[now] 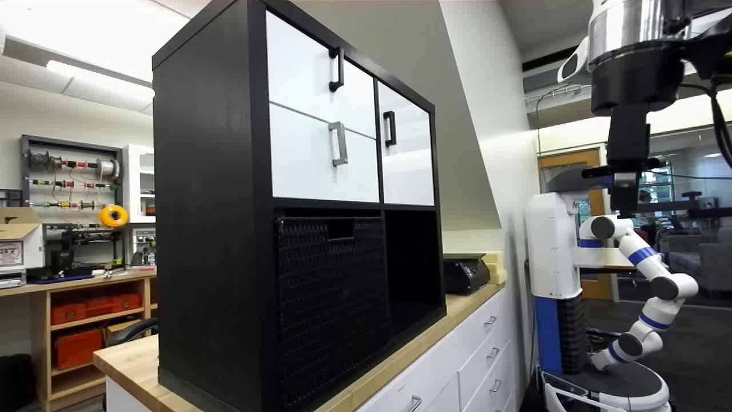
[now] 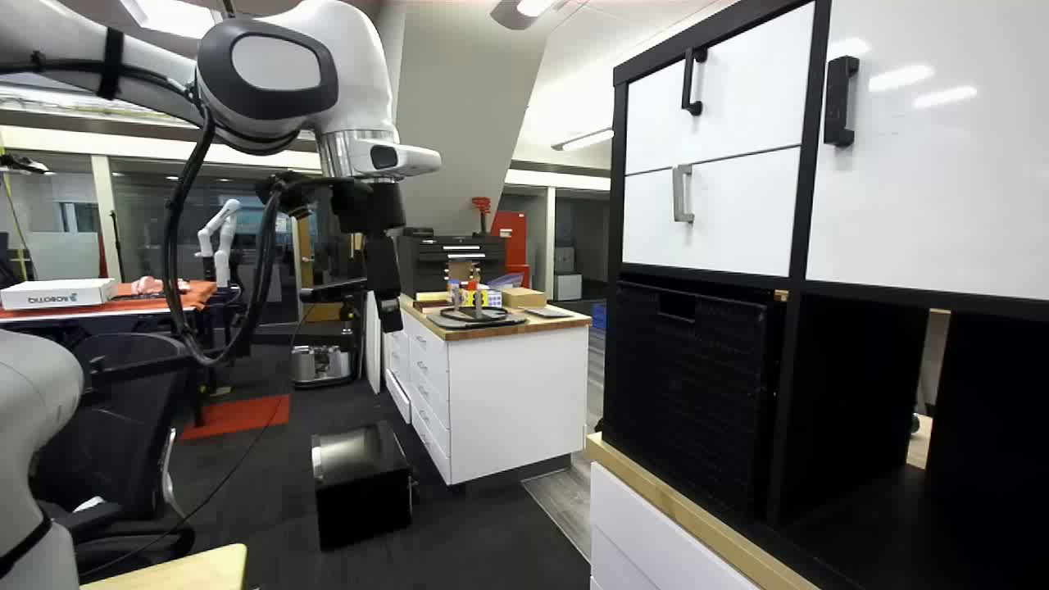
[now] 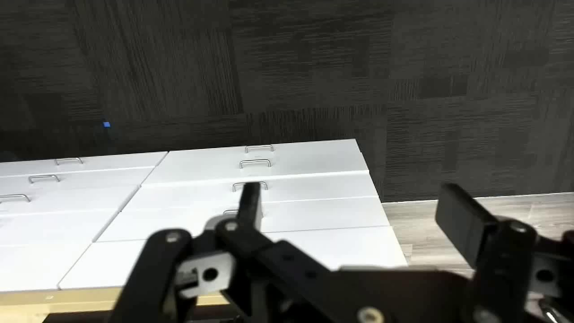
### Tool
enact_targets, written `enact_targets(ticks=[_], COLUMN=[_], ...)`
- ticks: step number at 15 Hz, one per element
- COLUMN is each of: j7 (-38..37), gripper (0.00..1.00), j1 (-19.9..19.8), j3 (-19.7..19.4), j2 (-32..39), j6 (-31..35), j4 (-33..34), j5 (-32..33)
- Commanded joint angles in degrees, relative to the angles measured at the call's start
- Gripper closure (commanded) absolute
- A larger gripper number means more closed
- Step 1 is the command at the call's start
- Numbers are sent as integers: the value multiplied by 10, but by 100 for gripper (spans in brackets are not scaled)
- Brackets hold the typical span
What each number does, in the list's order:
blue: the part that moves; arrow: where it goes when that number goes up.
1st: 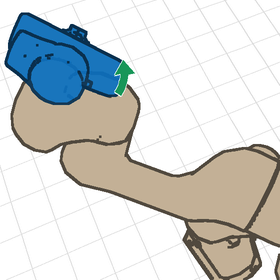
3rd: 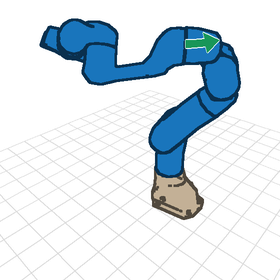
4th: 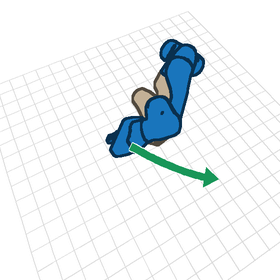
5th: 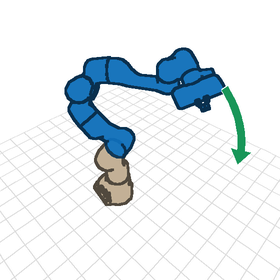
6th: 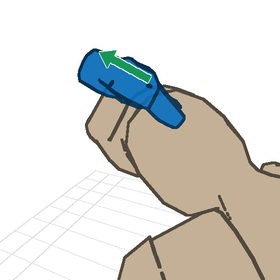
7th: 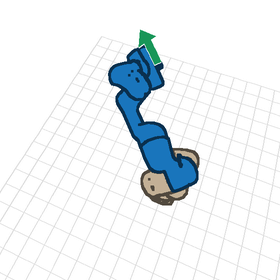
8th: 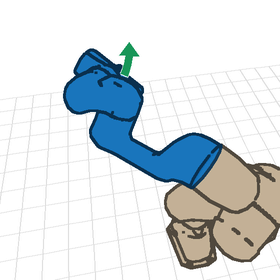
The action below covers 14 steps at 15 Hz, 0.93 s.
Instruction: Open the bottom drawer on the left
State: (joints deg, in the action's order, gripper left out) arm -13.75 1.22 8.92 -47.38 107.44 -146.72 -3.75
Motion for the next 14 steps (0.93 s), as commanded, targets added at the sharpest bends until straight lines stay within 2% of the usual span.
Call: enact_targets(ticks=[1, 10, 14], j7=[-1, -1, 16], gripper=[0, 0, 0], j1=[2, 2, -4], j3=[-1, -2, -8], j2=[1, 1, 38], j6=[-2, -2, 26], j4=[2, 2, 9], j5=[1, 1, 11])
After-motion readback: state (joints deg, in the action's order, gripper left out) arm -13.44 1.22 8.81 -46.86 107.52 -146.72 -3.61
